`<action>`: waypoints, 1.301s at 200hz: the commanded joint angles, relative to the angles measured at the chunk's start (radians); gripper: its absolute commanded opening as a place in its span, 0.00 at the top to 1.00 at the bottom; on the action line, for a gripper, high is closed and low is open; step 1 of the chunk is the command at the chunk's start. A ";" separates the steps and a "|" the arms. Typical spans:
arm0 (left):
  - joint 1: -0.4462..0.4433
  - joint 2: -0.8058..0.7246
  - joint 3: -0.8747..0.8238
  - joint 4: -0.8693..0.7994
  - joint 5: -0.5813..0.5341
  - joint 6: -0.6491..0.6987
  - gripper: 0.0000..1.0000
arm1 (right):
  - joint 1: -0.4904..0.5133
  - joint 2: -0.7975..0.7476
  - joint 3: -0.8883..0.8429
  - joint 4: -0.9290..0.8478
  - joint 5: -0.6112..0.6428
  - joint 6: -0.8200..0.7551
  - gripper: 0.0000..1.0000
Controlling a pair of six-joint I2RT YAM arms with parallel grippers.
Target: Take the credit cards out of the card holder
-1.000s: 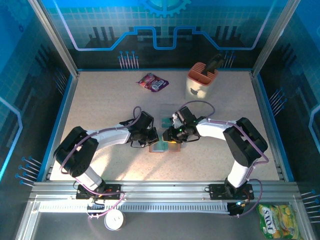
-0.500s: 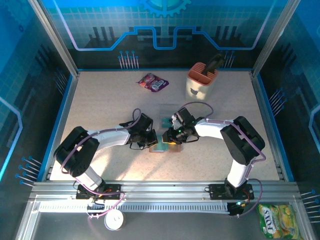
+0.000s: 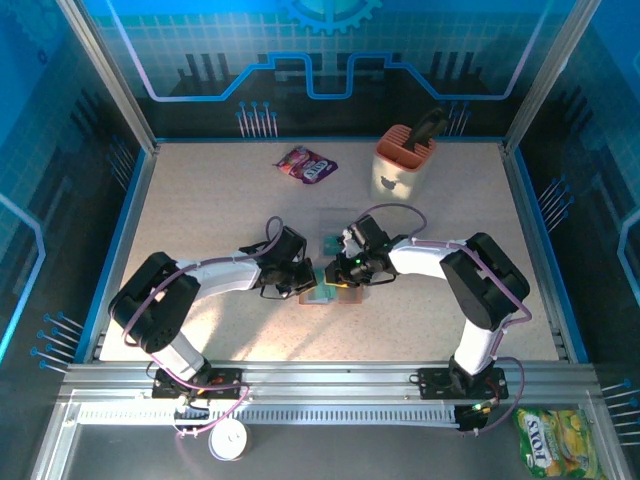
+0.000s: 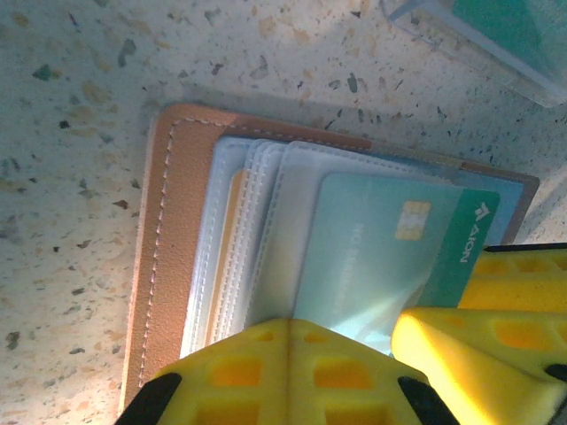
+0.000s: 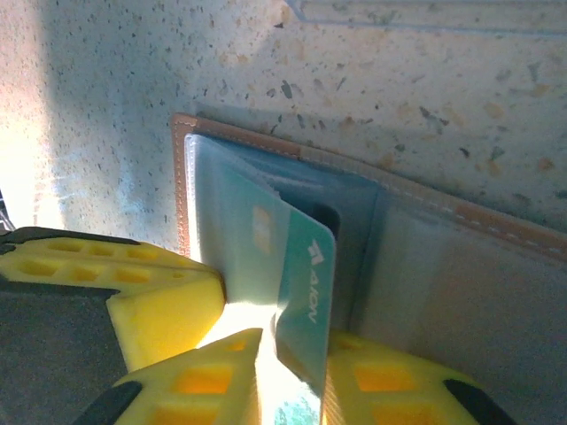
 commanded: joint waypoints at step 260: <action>0.002 -0.013 -0.024 -0.072 -0.044 0.049 0.96 | -0.056 -0.194 -0.075 -0.087 0.010 -0.047 0.91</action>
